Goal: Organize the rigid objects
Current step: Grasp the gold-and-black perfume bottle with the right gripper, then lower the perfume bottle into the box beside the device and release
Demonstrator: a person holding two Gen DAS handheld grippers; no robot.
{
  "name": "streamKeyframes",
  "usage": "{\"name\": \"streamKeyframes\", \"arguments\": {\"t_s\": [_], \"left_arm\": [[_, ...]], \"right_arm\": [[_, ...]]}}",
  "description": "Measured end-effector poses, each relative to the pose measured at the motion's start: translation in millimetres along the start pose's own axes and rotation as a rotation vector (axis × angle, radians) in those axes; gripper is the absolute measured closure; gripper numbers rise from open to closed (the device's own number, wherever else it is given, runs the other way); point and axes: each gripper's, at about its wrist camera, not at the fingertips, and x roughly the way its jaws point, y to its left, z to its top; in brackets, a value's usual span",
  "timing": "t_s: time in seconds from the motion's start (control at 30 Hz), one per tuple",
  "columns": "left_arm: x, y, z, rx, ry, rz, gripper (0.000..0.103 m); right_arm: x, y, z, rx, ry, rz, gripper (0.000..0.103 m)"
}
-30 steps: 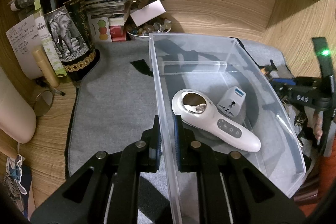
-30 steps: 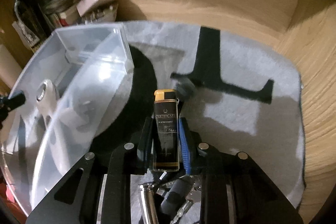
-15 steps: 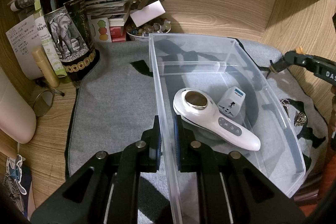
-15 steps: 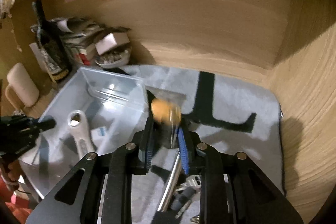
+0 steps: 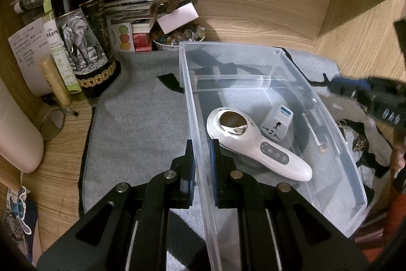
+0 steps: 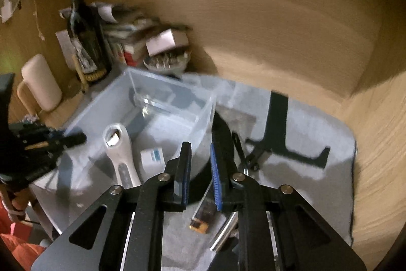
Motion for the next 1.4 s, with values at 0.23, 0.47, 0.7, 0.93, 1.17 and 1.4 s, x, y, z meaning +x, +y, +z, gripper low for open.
{"name": "streamKeyframes", "arguments": {"t_s": [0.23,0.47,0.7,0.93,1.17,1.4], "left_arm": [[-1,-1,-1,0.000,-0.001,0.002,0.092],[-1,-1,-1,0.001,-0.001,0.003,0.092],[-1,-1,-2,0.002,-0.001,0.002,0.092],[-2,-2,-2,0.002,-0.001,0.002,0.092],[-2,-2,-2,0.004,-0.002,0.002,0.092],[-2,-2,-3,0.003,-0.002,0.002,0.092]], "right_arm": [[50,-13,-36,0.052,0.192,-0.002,0.089],[60,-17,-45,0.064,0.183,-0.026,0.065],[43,-15,-40,0.065,0.139,-0.028,0.081],[-6,-5,-15,0.049,-0.009,-0.031,0.081],[-35,23,12,-0.026,-0.116,0.017,0.081],[-17,58,20,-0.119,-0.089,0.082,0.081]]}}
